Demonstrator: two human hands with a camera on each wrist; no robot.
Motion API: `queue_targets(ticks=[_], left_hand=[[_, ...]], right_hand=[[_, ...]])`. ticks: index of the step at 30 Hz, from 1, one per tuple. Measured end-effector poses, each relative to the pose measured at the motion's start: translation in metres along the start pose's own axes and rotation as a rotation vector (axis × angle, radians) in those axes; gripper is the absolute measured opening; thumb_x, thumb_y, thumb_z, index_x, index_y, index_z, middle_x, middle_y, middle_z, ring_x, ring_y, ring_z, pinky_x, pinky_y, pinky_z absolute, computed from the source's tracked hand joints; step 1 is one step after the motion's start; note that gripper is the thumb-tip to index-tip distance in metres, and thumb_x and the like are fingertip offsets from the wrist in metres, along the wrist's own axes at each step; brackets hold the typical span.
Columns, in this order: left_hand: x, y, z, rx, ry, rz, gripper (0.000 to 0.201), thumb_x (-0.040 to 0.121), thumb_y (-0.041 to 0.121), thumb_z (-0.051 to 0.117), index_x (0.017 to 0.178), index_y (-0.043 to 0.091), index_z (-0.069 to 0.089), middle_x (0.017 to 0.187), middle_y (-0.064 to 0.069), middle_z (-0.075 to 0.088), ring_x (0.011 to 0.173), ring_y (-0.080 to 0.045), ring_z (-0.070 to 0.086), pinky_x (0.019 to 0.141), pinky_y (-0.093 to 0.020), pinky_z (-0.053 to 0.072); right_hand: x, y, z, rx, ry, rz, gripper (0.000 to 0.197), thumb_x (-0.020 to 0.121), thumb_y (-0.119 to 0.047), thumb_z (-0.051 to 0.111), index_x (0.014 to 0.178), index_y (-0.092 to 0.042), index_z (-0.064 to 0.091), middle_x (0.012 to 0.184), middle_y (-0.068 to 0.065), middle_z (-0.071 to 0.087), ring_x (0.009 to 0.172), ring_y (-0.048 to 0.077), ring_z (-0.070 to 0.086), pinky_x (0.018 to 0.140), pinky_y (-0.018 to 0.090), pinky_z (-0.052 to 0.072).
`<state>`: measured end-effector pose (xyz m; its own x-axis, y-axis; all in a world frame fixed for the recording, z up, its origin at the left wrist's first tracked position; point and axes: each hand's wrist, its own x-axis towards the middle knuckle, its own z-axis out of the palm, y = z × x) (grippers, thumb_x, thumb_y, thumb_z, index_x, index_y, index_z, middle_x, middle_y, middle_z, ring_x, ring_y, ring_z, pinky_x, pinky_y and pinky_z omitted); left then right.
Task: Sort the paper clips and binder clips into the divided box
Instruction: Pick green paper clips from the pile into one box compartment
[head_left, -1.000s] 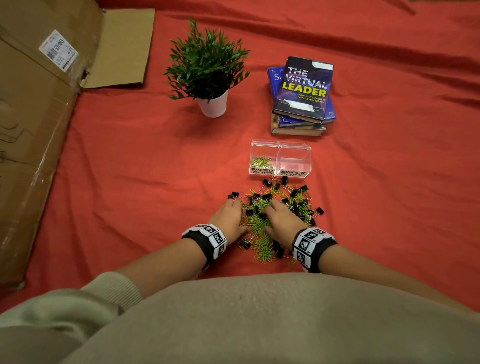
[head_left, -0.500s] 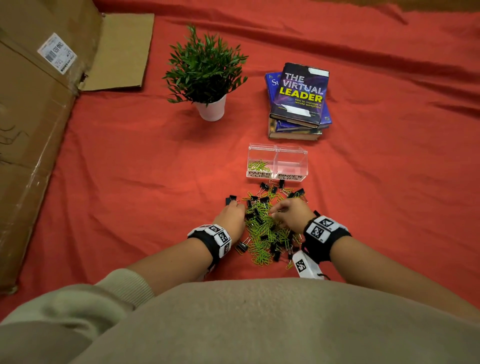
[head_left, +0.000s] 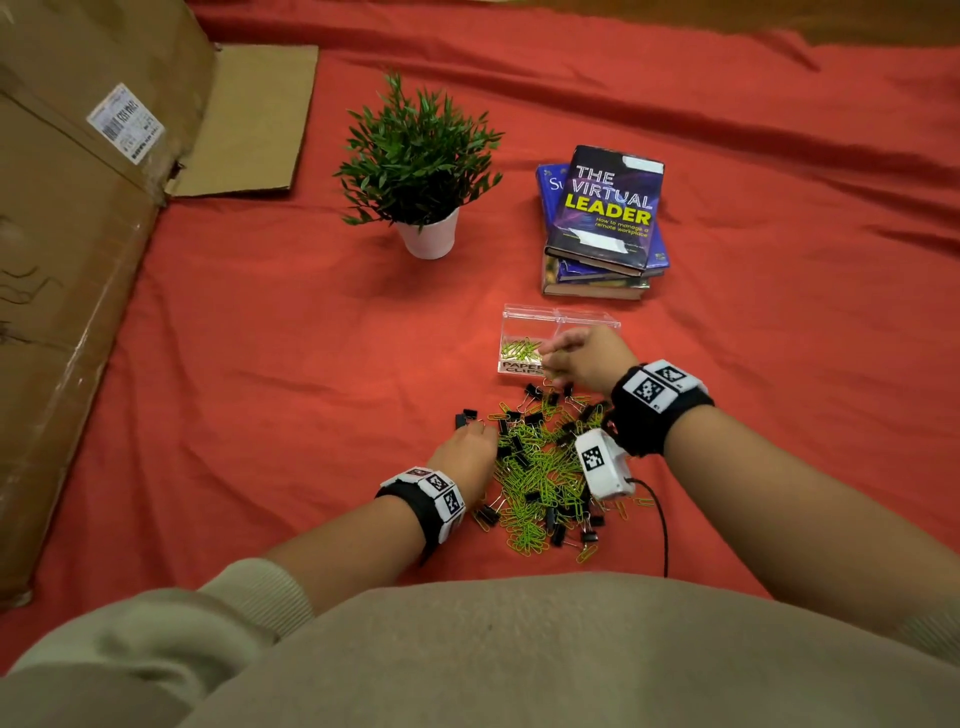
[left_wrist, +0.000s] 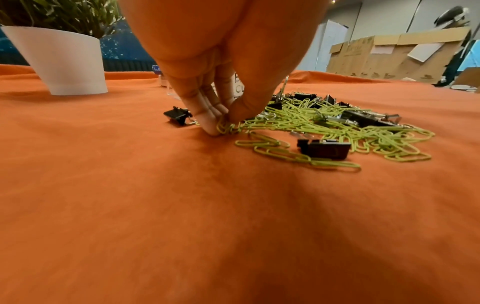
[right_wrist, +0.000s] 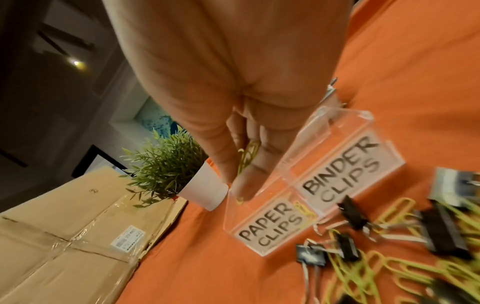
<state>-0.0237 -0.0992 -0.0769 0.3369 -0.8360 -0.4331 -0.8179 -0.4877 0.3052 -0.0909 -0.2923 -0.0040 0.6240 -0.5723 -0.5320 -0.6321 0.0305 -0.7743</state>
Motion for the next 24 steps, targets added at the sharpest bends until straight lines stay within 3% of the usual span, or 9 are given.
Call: queue_targets(ticks=[2, 5, 8, 10, 13, 15, 17, 20, 24], left_hand=[[0.0, -0.002, -0.003, -0.034, -0.017, 0.004, 0.029, 0.086, 0.0, 0.046, 0.115, 0.002, 0.051, 0.119, -0.017, 0.054, 0.11, -0.034, 0.053, 0.09, -0.043, 0.046], [0.0, -0.004, -0.01, -0.149, -0.044, -0.059, 0.025, 0.086, 0.003, 0.049, 0.108, 0.005, 0.06, 0.118, -0.014, 0.058, 0.105, -0.032, 0.059, 0.088, -0.037, 0.046], [0.003, -0.006, -0.019, -0.264, -0.019, -0.116, 0.023, 0.086, 0.005, 0.05, 0.099, 0.009, 0.068, 0.11, -0.01, 0.065, 0.1, -0.028, 0.063, 0.085, -0.032, 0.049], [0.006, -0.004, -0.03, -0.316, 0.029, -0.115, 0.021, 0.086, 0.006, 0.051, 0.096, 0.009, 0.068, 0.105, -0.01, 0.069, 0.098, -0.026, 0.065, 0.082, -0.028, 0.048], [0.019, 0.003, -0.055, -0.414, 0.097, -0.106, 0.017, 0.089, 0.005, 0.052, 0.1, 0.007, 0.066, 0.103, -0.008, 0.068, 0.09, -0.02, 0.063, 0.077, -0.022, 0.045], [0.033, 0.008, -0.074, -0.465, 0.157, -0.09, 0.017, 0.088, 0.003, 0.053, 0.098, 0.009, 0.065, 0.1, -0.008, 0.068, 0.083, -0.019, 0.063, 0.075, -0.026, 0.05], [0.049, 0.013, -0.089, -0.449, 0.223, -0.054, 0.019, 0.085, 0.001, 0.051, 0.095, 0.01, 0.065, 0.099, -0.009, 0.067, 0.086, -0.022, 0.063, 0.08, -0.034, 0.053], [0.073, 0.02, -0.099, -0.383, 0.248, -0.012, 0.023, 0.085, -0.003, 0.048, 0.096, 0.008, 0.065, 0.107, -0.009, 0.062, 0.091, -0.021, 0.06, 0.083, -0.029, 0.049], [0.091, 0.022, -0.095, -0.304, 0.181, 0.019, 0.025, 0.087, -0.005, 0.047, 0.098, 0.009, 0.065, 0.118, -0.013, 0.06, 0.106, -0.025, 0.059, 0.091, -0.03, 0.047]], right_hand=[[0.014, -0.011, 0.006, -0.057, 0.072, -0.027, 0.011, 0.088, -0.001, 0.06, 0.098, 0.001, 0.064, 0.078, 0.012, 0.065, 0.055, 0.014, 0.058, 0.061, 0.028, 0.054], [0.024, -0.02, 0.016, -0.214, 0.127, -0.066, 0.016, 0.091, -0.004, 0.055, 0.103, -0.001, 0.064, 0.085, 0.011, 0.064, 0.063, 0.018, 0.059, 0.054, 0.024, 0.049], [0.025, -0.018, 0.021, -0.355, 0.127, -0.116, 0.022, 0.091, -0.006, 0.055, 0.111, -0.008, 0.064, 0.105, 0.011, 0.068, 0.09, 0.023, 0.064, 0.076, 0.031, 0.053], [0.022, -0.014, 0.021, -0.39, 0.157, -0.138, 0.026, 0.091, -0.005, 0.053, 0.114, -0.012, 0.063, 0.113, 0.006, 0.066, 0.098, 0.021, 0.063, 0.08, 0.028, 0.05], [0.006, 0.0, 0.024, -0.399, 0.21, -0.209, 0.025, 0.091, -0.004, 0.05, 0.11, -0.013, 0.064, 0.105, 0.003, 0.067, 0.088, 0.016, 0.064, 0.074, 0.024, 0.053], [-0.006, 0.015, 0.032, -0.451, 0.137, -0.223, 0.023, 0.092, -0.004, 0.048, 0.106, -0.012, 0.065, 0.1, 0.003, 0.067, 0.076, 0.014, 0.063, 0.064, 0.022, 0.055], [-0.016, 0.035, 0.043, -0.583, 0.011, -0.237, 0.023, 0.092, -0.006, 0.05, 0.107, -0.013, 0.066, 0.105, 0.004, 0.066, 0.079, 0.014, 0.064, 0.068, 0.023, 0.056], [-0.025, 0.064, 0.052, -0.783, -0.094, -0.3, 0.028, 0.09, -0.01, 0.055, 0.116, -0.011, 0.063, 0.111, 0.007, 0.055, 0.102, 0.023, 0.056, 0.092, 0.034, 0.051], [-0.032, 0.086, 0.043, -0.808, -0.027, -0.283, 0.03, 0.089, -0.008, 0.055, 0.118, -0.008, 0.062, 0.106, 0.007, 0.049, 0.103, 0.026, 0.051, 0.091, 0.036, 0.048]])
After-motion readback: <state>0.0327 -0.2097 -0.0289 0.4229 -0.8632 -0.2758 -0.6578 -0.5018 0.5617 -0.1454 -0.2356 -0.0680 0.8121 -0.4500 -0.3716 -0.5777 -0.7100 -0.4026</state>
